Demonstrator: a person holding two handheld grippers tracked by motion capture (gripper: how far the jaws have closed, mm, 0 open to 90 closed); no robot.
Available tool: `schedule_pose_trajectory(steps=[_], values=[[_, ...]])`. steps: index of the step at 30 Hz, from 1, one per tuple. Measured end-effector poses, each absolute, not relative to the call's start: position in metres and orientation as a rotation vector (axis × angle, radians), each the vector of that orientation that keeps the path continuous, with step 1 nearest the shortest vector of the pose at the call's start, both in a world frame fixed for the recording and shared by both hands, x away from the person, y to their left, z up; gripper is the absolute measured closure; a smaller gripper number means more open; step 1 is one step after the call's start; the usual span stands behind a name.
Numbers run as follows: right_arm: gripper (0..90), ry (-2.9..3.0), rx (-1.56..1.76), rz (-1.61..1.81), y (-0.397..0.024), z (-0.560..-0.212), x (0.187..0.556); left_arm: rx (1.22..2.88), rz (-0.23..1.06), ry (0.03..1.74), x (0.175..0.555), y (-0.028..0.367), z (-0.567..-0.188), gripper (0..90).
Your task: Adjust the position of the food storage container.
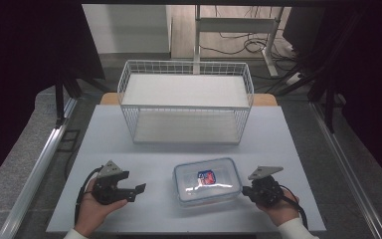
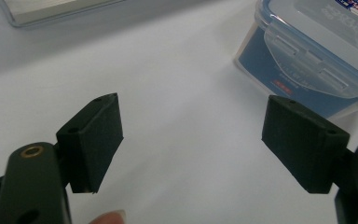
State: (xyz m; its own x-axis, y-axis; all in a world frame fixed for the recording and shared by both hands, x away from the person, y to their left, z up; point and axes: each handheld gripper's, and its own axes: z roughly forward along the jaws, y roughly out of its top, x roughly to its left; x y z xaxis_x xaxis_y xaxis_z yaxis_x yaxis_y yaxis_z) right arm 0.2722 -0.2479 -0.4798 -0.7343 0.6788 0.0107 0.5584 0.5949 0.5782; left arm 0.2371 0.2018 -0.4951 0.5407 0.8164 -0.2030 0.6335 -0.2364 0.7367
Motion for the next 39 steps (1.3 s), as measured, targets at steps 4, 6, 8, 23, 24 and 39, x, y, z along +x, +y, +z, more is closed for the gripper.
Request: schedule_pose_trajectory(steps=[4,6,8,23,24,39], values=[[88.9,2.632,0.989,0.853,-0.237,-0.479,0.27,1.955,0.286,1.184,0.237,0.204,-0.494,20.3],[88.9,2.637,0.978,0.855,-0.233,-0.48,0.27,1.946,0.289,1.188,0.238,0.206,-0.494,20.3],[88.9,2.645,0.963,0.859,-0.226,-0.48,0.269,1.941,0.292,1.191,0.238,0.207,-0.494,20.4],[88.9,2.678,0.857,0.908,-0.182,-0.486,0.271,1.924,0.298,1.207,0.24,0.213,-0.494,20.4],[88.9,2.678,0.857,0.908,-0.182,-0.486,0.271,1.924,0.298,1.207,0.24,0.213,-0.494,20.4],[88.8,2.577,0.971,0.987,-0.211,-0.475,0.275,1.913,0.291,1.207,0.24,0.214,-0.493,20.3]])
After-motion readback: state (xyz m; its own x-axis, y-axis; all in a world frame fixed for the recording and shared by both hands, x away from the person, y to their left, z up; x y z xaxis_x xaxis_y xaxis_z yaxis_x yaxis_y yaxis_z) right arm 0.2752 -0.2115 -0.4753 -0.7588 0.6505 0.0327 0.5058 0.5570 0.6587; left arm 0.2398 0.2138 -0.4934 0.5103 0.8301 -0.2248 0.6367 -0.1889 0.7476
